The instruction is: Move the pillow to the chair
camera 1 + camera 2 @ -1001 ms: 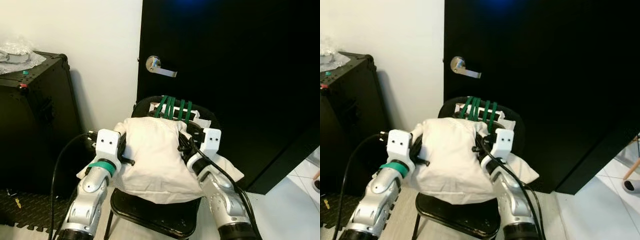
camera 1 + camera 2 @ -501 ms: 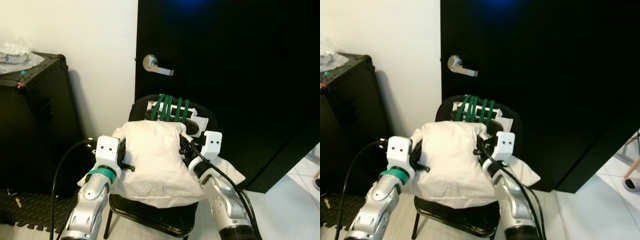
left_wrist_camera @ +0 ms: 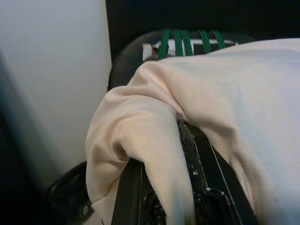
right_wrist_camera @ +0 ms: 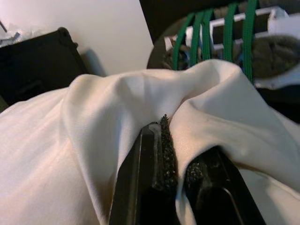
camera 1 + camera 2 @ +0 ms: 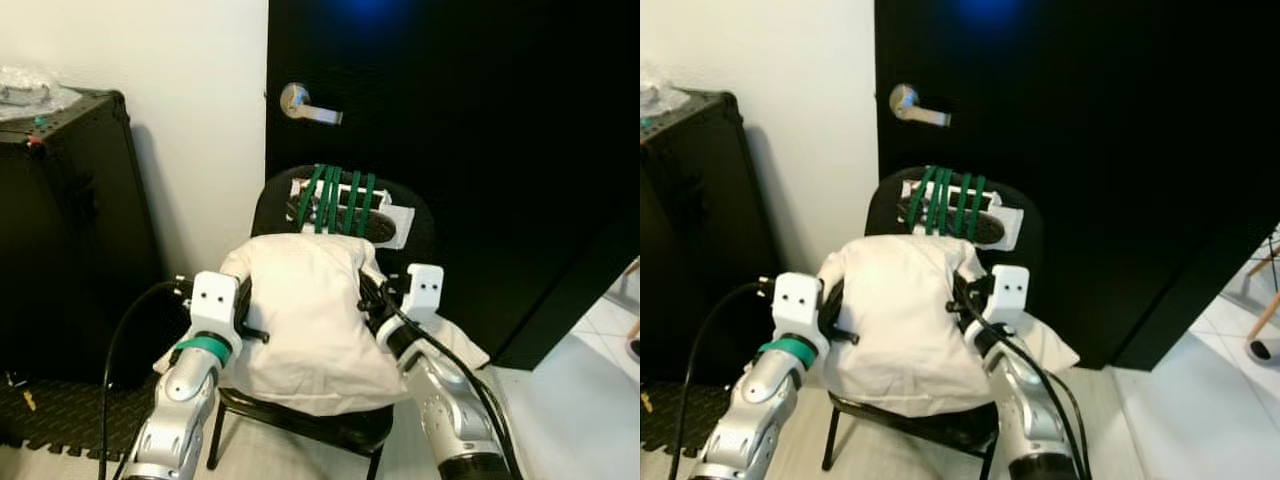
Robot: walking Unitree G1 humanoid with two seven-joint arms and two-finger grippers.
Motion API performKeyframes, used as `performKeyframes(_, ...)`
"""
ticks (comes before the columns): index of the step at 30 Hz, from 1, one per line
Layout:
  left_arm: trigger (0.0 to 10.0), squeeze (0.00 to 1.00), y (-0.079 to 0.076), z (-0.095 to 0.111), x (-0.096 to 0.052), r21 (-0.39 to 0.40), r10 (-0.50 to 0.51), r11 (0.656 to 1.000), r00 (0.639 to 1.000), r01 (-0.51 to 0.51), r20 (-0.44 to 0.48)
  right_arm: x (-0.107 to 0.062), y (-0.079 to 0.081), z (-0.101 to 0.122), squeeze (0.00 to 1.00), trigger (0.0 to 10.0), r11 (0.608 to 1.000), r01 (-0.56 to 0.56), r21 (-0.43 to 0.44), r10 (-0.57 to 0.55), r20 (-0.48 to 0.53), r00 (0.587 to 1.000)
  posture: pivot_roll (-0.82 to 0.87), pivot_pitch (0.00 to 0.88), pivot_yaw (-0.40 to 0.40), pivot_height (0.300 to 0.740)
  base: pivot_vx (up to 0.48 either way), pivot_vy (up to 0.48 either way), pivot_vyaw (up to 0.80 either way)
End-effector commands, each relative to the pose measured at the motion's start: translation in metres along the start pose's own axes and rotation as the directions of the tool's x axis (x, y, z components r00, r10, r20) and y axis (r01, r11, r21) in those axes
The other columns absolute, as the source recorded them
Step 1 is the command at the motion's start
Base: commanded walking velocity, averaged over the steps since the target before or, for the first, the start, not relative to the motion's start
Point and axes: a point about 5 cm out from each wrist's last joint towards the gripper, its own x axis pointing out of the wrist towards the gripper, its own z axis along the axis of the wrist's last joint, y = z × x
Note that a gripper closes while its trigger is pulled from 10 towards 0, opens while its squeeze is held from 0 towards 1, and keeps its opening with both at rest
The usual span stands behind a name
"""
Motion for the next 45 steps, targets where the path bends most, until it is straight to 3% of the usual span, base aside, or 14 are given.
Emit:
performKeyframes(1, 10.0, 0.0, -0.012, 0.006, 0.003, 0.014, -0.055, 0.998, 0.998, 0.055, 0.027, 0.002, 0.006, 0.003, 0.0, 10.0, 0.999, -0.034, -0.019, 0.034, 0.015, 0.999, -0.03, 0.0, 0.0, 0.606, 0.0, 0.0, 0.0)
performKeyframes(22, 10.0, 0.0, -0.019, 0.007, 0.006, 0.014, -0.097, 0.995, 0.995, 0.096, 0.029, -0.005, -0.006, -0.007, 0.0, 10.0, 1.0, 0.023, -0.019, -0.023, -0.017, 1.0, -0.04, 0.012, 0.01, 0.606, 0.0, 0.0, 0.0)
performKeyframes(27, 10.0, 0.0, -0.03, 0.003, 0.013, 0.057, -0.177, 0.983, 0.984, 0.176, 0.01, -0.011, -0.02, -0.022, 0.0, 10.0, 0.992, 0.082, -0.098, -0.09, -0.075, 0.993, -0.04, 0.053, 0.031, 0.606, 0.0, 0.0, 0.0)
performKeyframes(33, 10.0, 0.0, -0.036, -0.003, 0.013, 0.073, -0.241, 0.968, 0.97, 0.242, -0.012, -0.017, -0.031, -0.033, 0.0, 10.0, 0.984, 0.124, -0.127, -0.139, -0.112, 0.984, -0.05, 0.084, 0.045, 0.606, 0.0, 0.0, 0.0)
performKeyframes(36, 10.0, 0.0, -0.046, -0.024, 0.006, 0.118, -0.366, 0.92, 0.927, 0.373, -0.081, -0.02, -0.05, -0.044, 0.0, 10.0, 0.961, 0.233, -0.15, -0.256, -0.155, 0.954, -0.07, 0.154, 0.077, 0.606, 0.0, 0.0, 0.0)
performKeyframes(37, 10.0, 0.0, -0.046, -0.024, 0.006, 0.118, -0.366, 0.92, 0.927, 0.373, -0.081, -0.02, -0.05, -0.044, 0.0, 10.0, 0.961, 0.233, -0.15, -0.256, -0.155, 0.954, -0.07, 0.154, 0.077, 0.606, 0.0, 0.0, 0.0)
performKeyframes(39, 10.0, 0.0, -0.051, -0.033, 0.007, 0.173, -0.411, 0.887, 0.903, 0.427, -0.123, -0.017, -0.059, -0.044, 0.0, 10.0, 0.944, 0.286, -0.165, -0.312, -0.162, 0.936, -0.07, 0.172, 0.086, 0.606, 0.0, 0.0, 0.0)
performKeyframes(40, 10.0, 0.0, -0.051, -0.033, 0.007, 0.173, -0.411, 0.887, 0.903, 0.427, -0.123, -0.017, -0.059, -0.044, 0.0, 10.0, 0.944, 0.286, -0.165, -0.312, -0.162, 0.936, -0.07, 0.172, 0.086, 0.606, 0.0, 0.0, 0.0)
performKeyframes(41, 10.0, 0.0, -0.054, -0.023, 0.021, 0.171, -0.407, 0.892, 0.908, 0.419, -0.099, -0.008, -0.064, -0.031, 0.0, 10.0, 0.933, 0.328, -0.147, -0.346, -0.128, 0.929, -0.08, 0.179, 0.088, 0.606, 0.0, 0.0, 0.0)
performKeyframes(42, 10.0, 0.0, -0.054, -0.019, 0.026, 0.161, -0.407, 0.895, 0.909, 0.416, -0.089, -0.005, -0.065, -0.027, 0.0, 10.0, 0.931, 0.338, -0.136, -0.353, -0.115, 0.928, -0.08, 0.179, 0.088, 0.606, 0.0, 0.0, 0.0)
performKeyframes(45, 10.0, 0.0, -0.055, -0.015, 0.029, 0.14, -0.408, 0.899, 0.91, 0.415, -0.078, -0.003, -0.065, -0.024, 0.0, 10.0, 0.932, 0.339, -0.124, -0.352, -0.106, 0.93, -0.08, 0.177, 0.086, 0.606, 0.0, 0.0, 0.0)
